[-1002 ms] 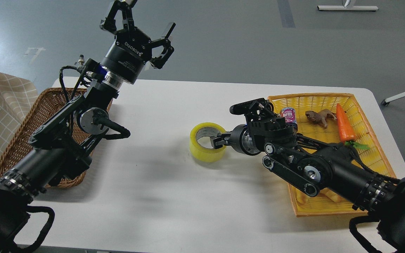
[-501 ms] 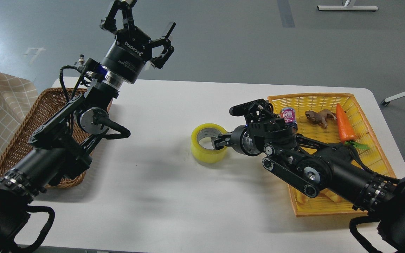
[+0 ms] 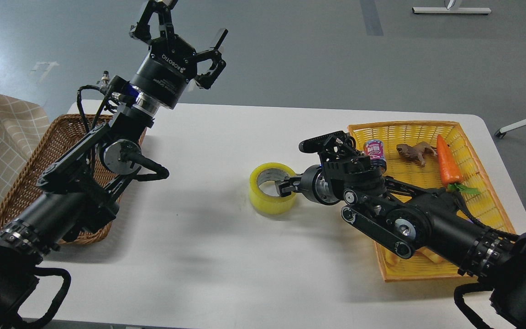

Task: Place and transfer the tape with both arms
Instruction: 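Hold the tape roll on the table with the right gripper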

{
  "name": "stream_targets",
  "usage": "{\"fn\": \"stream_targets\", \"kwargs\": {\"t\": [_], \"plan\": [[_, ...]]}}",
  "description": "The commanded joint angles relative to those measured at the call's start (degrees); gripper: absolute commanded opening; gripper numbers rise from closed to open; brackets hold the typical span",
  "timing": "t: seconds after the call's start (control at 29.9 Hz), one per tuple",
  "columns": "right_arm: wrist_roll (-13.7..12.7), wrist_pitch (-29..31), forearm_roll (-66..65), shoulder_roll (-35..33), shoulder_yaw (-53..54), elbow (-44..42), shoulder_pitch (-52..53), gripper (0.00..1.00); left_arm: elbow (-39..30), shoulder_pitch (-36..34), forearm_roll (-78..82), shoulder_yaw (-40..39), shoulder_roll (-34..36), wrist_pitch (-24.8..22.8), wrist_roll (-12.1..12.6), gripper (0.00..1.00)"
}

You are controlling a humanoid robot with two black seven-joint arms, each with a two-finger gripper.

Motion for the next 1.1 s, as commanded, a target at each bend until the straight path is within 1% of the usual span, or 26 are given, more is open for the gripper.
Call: {"fn": "stream_targets", "kwargs": {"t": [0.0, 0.07, 1.07], "plan": [[0.03, 0.00, 0.76, 0.00, 1.22, 0.17, -0.58, 0.96, 0.03, 0.00, 0.00, 0.00, 0.03, 0.00, 0.00, 0.98], [0.11, 0.00, 0.76, 0.00, 1.75, 0.17, -0.94, 0.98, 0.03, 0.00, 0.00, 0.00, -0.05, 0.00, -0.09, 0.98], [0.20, 0.00, 0.76, 0.00, 2.11, 1.22, -0.59, 1.00, -0.06, 0.09, 0.09, 0.00, 0.12, 0.00, 0.00, 0.98]]}}
